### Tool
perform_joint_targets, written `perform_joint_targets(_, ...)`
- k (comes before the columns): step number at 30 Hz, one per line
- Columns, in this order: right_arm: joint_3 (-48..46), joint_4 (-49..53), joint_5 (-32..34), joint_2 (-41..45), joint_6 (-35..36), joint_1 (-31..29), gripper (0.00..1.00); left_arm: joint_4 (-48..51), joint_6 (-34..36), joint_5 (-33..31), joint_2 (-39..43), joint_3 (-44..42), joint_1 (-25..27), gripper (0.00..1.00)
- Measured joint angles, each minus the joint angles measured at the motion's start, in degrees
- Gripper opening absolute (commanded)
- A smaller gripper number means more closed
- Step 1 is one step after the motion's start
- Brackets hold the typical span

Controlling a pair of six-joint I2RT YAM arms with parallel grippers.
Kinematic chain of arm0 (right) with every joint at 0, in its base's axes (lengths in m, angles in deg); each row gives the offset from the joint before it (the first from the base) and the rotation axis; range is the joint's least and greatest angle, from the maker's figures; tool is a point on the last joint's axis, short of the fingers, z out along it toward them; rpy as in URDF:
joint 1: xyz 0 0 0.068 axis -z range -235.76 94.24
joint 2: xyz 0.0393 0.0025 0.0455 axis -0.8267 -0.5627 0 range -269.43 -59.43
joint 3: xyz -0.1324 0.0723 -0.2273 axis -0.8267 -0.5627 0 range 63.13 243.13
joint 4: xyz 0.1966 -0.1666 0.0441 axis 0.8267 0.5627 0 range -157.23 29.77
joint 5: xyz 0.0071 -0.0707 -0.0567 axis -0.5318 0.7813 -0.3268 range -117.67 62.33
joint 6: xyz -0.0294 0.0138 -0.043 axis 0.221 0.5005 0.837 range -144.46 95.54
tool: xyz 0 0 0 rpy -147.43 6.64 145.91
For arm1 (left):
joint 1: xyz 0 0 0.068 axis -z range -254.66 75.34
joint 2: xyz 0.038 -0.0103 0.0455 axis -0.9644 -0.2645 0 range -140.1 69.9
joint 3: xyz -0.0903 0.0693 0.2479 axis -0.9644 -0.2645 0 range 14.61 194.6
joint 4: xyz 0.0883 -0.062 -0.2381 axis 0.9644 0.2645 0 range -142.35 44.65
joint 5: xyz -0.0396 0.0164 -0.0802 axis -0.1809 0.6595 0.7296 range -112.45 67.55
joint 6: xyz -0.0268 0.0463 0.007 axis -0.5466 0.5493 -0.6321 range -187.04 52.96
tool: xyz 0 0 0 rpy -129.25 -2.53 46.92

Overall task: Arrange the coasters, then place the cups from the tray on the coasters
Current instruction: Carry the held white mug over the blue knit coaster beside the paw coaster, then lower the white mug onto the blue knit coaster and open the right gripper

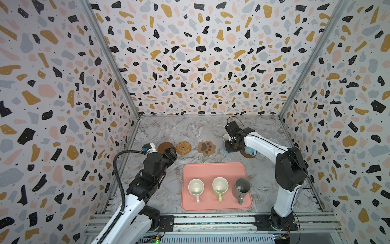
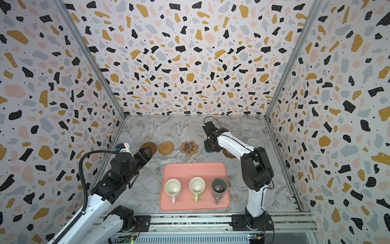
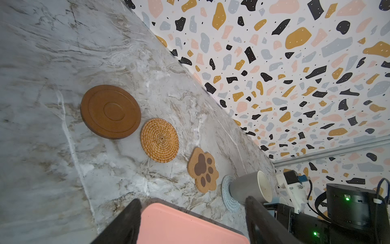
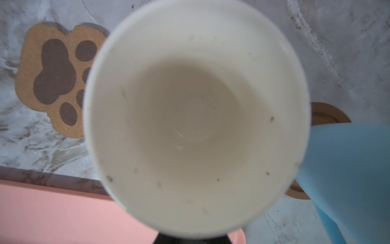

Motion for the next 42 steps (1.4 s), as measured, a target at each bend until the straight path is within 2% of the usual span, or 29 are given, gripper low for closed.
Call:
perform_joint_targets(30, 0.0, 1.1, 0.4, -0.5, -1.8, -0.7, 0.14, 0.1, -0.1, 0.0, 0.7, -1.0, 0.0, 0.78)
perform_joint_targets(42, 0.0, 1.0, 0.6, -0.5, -2.4, -1.2, 0.23, 0.1, -0.2, 0.0, 0.8, -1.0, 0.0, 0.79)
